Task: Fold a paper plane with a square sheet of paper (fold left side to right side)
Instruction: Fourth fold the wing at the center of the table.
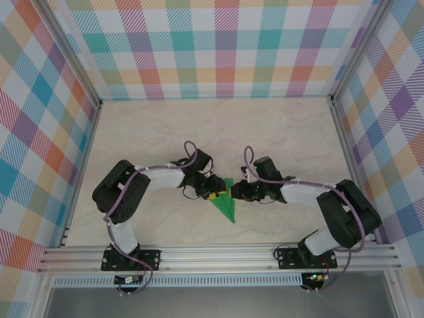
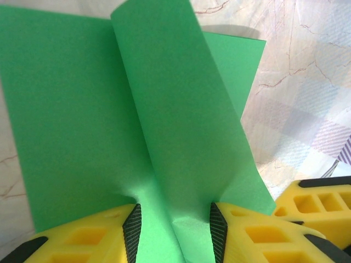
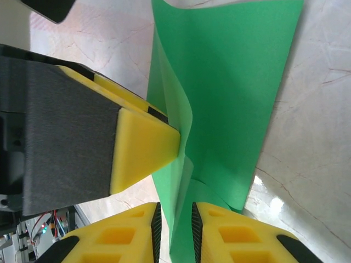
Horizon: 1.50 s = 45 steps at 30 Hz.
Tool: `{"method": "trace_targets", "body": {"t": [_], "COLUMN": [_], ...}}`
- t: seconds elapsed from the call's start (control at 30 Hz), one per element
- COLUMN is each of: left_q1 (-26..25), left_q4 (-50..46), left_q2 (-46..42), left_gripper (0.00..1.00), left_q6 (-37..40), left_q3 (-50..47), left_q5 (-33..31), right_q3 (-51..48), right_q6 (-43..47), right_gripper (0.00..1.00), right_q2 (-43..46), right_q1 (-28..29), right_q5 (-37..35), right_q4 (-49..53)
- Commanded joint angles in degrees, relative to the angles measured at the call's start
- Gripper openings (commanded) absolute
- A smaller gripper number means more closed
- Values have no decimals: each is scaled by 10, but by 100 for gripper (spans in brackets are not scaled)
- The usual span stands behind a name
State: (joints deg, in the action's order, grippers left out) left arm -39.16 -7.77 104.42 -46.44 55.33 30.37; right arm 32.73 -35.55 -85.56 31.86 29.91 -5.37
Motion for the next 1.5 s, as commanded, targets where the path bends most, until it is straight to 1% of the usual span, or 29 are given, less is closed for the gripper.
{"method": "trace_targets", "body": {"t": [0.0, 0.07, 0.13, 0.23, 0.3, 0.4, 0.67, 1.07, 1.3, 1.47], "left_q1": [-6, -6, -6, -6, -6, -6, -6, -5, -6, -6], "left_q4": [-30, -29, -28, -28, -28, -28, -28, -27, -25, -26], "left_q2": [19, 19, 19, 19, 19, 17, 15, 14, 14, 12], "left_gripper": [41, 41, 41, 41, 41, 40, 40, 40, 40, 40], "left_q6": [12, 13, 13, 13, 13, 12, 13, 12, 11, 12], "left_q3": [-1, -1, -1, -1, -2, -4, -5, -7, -8, -9], "left_q5": [-25, -23, -24, -24, -24, -24, -24, -24, -24, -23], "right_q3": [21, 22, 25, 28, 29, 29, 31, 32, 43, 44], "right_q6": [-2, -2, -1, 1, 4, 11, 22, 29, 31, 36], "right_gripper": [23, 22, 19, 12, 4, 0, 0, 0, 0, 0], "right_q2": [-14, -19, -24, -31, -34, -38, -50, -51, -69, -78], "right_q1": [-2, -3, -3, -3, -3, -3, -4, -5, -4, -4], "right_q5": [21, 22, 24, 19, 15, 1, -34, -56, -43, -46], "right_q4": [-24, -26, -25, -22, -18, -5, 21, 38, 33, 43]}}
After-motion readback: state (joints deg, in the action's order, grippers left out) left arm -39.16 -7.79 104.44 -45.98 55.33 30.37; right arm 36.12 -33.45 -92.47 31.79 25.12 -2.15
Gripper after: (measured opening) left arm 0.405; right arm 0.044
